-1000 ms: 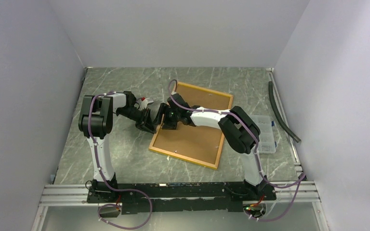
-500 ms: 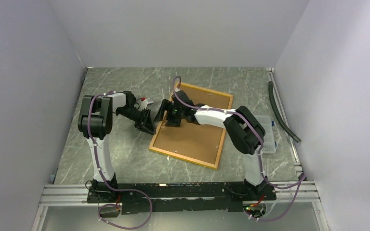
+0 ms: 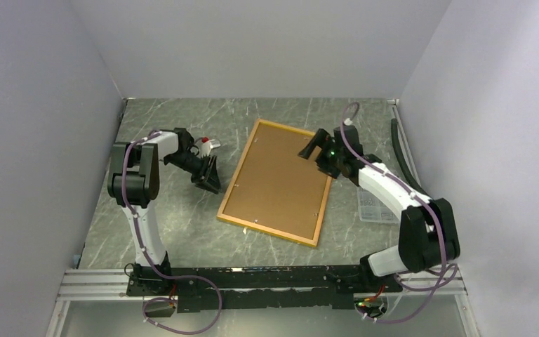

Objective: Put the photo into the frame
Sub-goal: Adjust the photo frame at the center of the board.

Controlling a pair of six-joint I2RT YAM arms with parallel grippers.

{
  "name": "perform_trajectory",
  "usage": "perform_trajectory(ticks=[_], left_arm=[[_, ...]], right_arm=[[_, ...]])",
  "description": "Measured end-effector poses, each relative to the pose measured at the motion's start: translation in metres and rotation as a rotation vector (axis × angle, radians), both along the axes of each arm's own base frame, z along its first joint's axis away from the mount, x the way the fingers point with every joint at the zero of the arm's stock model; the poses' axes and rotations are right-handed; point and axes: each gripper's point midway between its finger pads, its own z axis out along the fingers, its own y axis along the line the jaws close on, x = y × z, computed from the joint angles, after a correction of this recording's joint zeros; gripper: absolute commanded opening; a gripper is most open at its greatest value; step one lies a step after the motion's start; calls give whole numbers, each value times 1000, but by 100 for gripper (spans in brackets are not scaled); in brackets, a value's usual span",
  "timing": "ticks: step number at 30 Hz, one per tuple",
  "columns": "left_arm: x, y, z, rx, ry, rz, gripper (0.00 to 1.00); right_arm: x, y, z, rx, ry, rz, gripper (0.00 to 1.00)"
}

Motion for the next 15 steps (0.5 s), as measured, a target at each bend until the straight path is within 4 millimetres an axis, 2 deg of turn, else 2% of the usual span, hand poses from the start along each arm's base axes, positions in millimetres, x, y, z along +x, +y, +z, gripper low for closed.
perform_trajectory(ticks=[4,7,10,15], left_arm=[[-5,-3,-7,15,-4,-22,41],[-15,-6,-14,26,14,-41,37],[-22,-11,-18,34,20,-62,34],[-29,-17,-21,36,23,-87,33]], right_arm=[[-15,-49,-25,-84,62,-90,100],[-23,-75,-44,-116,113,-139,100],[-27,-86,-57,-129,151,-160,100],[-24,-81,-87,-127,222,-132,100]])
